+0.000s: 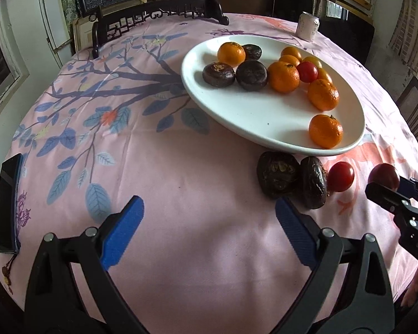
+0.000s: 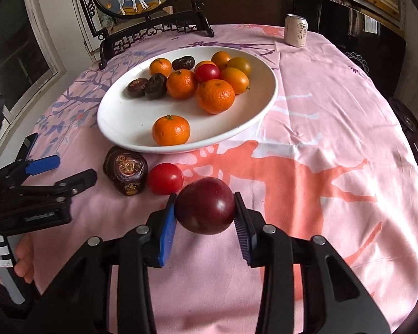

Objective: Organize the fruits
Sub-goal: 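Grasp a dark red plum with the right tool while the left tool grasps a dark brown fruit, then carry both fruits onto the white plate and open both tools, then grasp a red tomato with the right tool while the left tool grasps a dark brown fruit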

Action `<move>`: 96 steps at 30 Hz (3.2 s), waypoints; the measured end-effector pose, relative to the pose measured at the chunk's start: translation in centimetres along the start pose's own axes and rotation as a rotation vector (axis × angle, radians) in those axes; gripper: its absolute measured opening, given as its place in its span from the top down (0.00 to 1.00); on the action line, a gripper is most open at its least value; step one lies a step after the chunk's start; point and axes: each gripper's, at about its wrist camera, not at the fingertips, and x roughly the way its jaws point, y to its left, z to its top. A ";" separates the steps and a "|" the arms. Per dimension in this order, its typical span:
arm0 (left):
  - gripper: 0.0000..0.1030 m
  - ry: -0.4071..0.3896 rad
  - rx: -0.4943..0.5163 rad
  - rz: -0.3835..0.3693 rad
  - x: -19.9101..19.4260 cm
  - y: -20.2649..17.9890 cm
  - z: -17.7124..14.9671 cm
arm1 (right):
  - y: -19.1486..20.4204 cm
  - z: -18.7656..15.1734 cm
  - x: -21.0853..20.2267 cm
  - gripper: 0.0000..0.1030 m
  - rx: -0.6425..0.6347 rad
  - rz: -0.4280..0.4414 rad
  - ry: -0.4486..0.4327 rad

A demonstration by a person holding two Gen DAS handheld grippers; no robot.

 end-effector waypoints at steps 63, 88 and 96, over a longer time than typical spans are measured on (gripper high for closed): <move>0.61 0.027 -0.044 -0.157 2.9 0.7 12.1 | 5.4 11.0 5.9 0.61 -0.126 0.071 0.023; 0.10 -0.173 -0.019 -0.131 -7.7 0.6 1.0 | 3.0 1.1 -4.7 0.31 -0.051 0.001 -0.104; 0.10 -0.128 -0.013 -0.130 -6.7 0.7 -1.0 | 2.7 0.4 -1.1 0.31 -0.055 -0.032 -0.076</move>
